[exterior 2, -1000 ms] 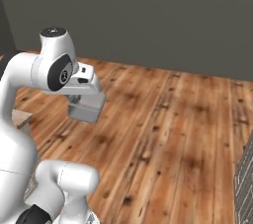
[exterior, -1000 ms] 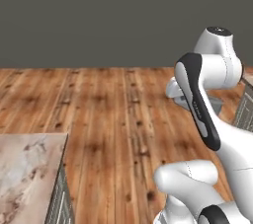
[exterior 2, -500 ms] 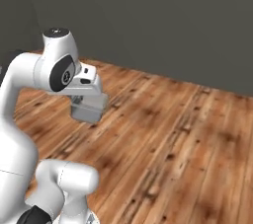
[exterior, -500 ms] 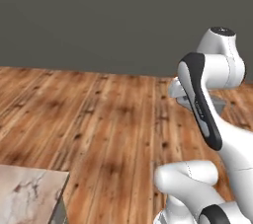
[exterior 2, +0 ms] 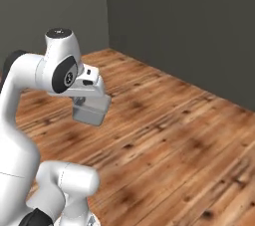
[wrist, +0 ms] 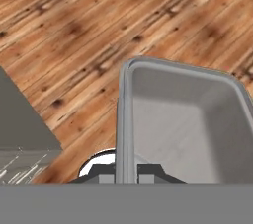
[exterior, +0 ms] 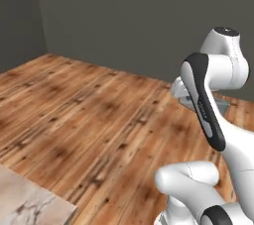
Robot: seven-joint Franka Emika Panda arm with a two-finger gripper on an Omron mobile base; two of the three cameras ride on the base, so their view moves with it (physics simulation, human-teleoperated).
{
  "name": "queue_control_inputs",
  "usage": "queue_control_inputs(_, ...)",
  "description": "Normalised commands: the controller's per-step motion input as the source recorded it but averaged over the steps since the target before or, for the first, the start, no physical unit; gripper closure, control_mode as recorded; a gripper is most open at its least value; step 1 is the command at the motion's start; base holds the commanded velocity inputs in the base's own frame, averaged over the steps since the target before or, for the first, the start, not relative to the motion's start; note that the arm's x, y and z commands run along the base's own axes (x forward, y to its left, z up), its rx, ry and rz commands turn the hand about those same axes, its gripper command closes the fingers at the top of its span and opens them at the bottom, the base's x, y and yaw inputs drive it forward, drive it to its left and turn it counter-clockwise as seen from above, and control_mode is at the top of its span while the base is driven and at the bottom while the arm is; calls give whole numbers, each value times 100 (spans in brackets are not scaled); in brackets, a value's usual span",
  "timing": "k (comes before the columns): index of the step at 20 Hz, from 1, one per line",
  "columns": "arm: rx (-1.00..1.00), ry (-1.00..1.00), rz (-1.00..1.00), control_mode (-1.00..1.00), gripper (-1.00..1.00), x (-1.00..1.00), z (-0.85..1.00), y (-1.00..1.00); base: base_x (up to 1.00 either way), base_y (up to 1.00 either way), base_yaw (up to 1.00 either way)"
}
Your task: Retrieve the tupperware and aluminum foil from the cabinet and place them on the dining counter near the plate with cucumber and kebab skewer to prepare for storing leftovers.
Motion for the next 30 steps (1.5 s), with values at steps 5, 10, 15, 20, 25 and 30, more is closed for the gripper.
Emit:
queue_control_inputs(5,0,0,0,100,100,0,0,0,100,0,64)
queue_control_inputs(10,0,0,0,100,100,0,0,0,100,0,65)
queue_control_inputs(15,0,0,0,100,100,0,0,0,100,-2,64)
queue_control_inputs(20,0,0,0,100,100,0,0,0,100,-19,59)
queue_control_inputs(25,0,0,0,100,100,0,0,0,100,-38,52)
queue_control_inputs(30,0,0,0,100,100,0,0,0,100,-46,50)
